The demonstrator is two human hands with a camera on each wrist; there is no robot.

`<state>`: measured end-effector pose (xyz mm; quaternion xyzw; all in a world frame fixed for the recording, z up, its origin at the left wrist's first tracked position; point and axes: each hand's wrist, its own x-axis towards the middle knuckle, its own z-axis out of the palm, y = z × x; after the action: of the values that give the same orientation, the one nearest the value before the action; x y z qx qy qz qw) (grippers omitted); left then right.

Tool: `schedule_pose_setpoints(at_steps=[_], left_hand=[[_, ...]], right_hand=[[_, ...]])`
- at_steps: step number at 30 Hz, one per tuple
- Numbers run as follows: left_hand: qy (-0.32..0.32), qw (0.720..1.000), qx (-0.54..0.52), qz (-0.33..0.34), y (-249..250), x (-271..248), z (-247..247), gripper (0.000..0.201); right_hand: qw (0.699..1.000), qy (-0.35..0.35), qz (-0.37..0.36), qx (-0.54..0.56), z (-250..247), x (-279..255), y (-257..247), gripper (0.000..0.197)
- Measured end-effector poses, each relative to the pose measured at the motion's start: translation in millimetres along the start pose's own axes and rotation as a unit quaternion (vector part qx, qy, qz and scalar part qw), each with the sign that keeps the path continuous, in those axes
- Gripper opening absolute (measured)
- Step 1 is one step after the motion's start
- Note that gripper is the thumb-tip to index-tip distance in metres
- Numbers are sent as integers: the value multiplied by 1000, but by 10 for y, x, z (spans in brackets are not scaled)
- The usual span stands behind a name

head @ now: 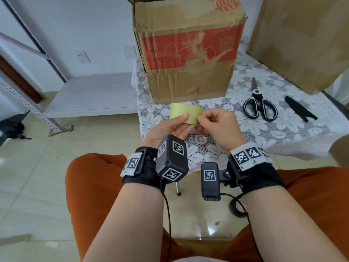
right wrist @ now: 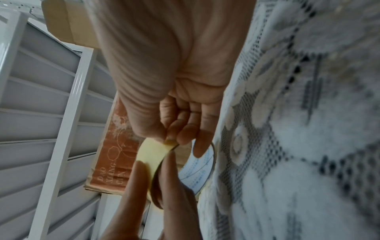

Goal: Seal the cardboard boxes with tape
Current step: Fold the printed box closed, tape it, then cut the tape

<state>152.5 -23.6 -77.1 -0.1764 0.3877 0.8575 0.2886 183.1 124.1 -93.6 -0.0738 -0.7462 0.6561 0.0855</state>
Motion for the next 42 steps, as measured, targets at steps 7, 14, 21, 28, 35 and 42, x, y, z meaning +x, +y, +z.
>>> schedule_pose_setpoints(at_steps=[7,14,21,28,35,42], left_hand=[[7,1000,-3,-8,19,21,-1,2],[1,1000,-16,-11,29,31,-19,4],[-4,1000,-16,-8,34,69,-61,20],[-18,1000,-12,-16,18,56,-69,24],[-11,1000,-7,-14,0,80,-99,29],[-4,1000,6,-13,-16,76,-96,37]], right_hand=[[998,-22,22,59,-31,8,-18,10],[993,-38,44,105,-42,20,-31,9],[992,5,52,117,-25,7,-34,29],[999,41,8,-6,20,28,-36,22],[999,25,2,-33,-9,34,-40,9],[999,35,-12,-27,-28,12,-12,8]])
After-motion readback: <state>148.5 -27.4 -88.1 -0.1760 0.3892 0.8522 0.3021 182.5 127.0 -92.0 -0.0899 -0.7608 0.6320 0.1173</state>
